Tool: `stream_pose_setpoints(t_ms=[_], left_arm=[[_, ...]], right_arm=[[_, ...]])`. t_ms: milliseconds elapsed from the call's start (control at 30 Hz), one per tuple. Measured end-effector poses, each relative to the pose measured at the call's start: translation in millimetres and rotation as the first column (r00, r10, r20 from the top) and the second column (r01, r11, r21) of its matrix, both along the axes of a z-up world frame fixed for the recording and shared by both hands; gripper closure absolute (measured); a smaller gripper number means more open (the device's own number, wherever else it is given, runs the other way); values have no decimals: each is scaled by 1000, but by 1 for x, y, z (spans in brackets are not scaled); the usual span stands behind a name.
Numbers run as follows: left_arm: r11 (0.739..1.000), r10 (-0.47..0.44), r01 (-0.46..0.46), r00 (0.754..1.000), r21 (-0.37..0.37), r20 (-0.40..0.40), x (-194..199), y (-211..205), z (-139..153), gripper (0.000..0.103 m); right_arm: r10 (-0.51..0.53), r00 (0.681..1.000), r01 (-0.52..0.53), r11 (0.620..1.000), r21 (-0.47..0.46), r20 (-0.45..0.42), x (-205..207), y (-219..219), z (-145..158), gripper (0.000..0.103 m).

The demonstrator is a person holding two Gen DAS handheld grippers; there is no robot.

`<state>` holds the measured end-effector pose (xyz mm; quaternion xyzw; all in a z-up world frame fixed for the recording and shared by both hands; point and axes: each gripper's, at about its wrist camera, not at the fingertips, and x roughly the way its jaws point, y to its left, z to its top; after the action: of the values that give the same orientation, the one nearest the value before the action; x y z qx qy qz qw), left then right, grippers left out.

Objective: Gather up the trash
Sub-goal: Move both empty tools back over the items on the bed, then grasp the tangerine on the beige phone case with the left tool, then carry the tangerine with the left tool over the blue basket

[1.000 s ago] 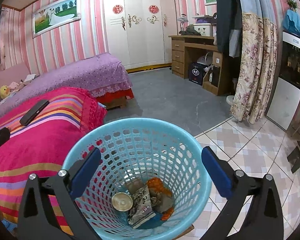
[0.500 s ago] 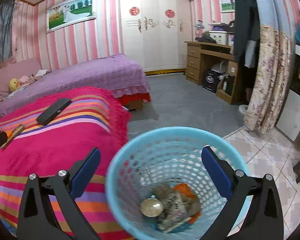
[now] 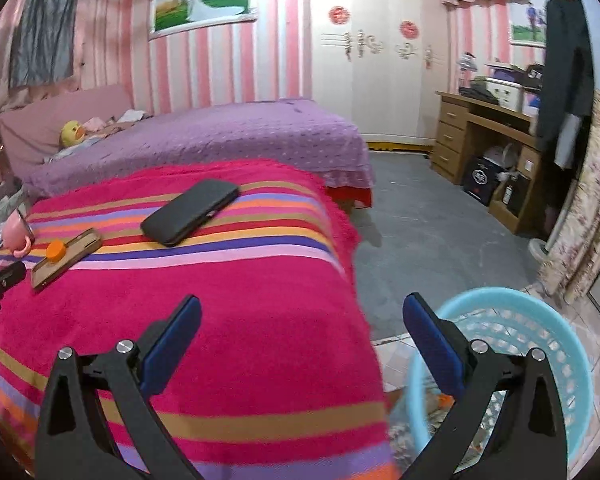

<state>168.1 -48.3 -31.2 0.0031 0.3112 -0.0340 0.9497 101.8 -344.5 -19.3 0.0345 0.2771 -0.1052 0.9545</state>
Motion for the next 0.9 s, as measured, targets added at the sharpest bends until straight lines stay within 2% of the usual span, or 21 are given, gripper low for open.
stream_pose_setpoints(t_ms=[133,300,467,567,767,900], left_arm=[[1000,27,-27,999,4,-31,31,28,-7,7],[1000,16,-16,997,1,-73,66,40,-14,21],[998,-5,12,993,64,-118,97,33,-27,37],[998,-12,23,987,67,-163,109,32,-33,46],[998,-18,30,980,58,-197,117,32,-37,65],[999,-12,20,984,42,-178,111,34,-33,65]], right_arm=[[48,999,-49,999,-22,-20,23,19,-5,5],[94,994,-95,995,-14,-62,46,28,-17,5],[114,987,-113,993,19,-110,60,27,-28,5],[119,986,-113,992,51,-113,62,23,-29,5],[120,987,-112,991,74,-109,62,20,-28,5],[118,988,-111,991,69,-101,59,18,-25,5]])
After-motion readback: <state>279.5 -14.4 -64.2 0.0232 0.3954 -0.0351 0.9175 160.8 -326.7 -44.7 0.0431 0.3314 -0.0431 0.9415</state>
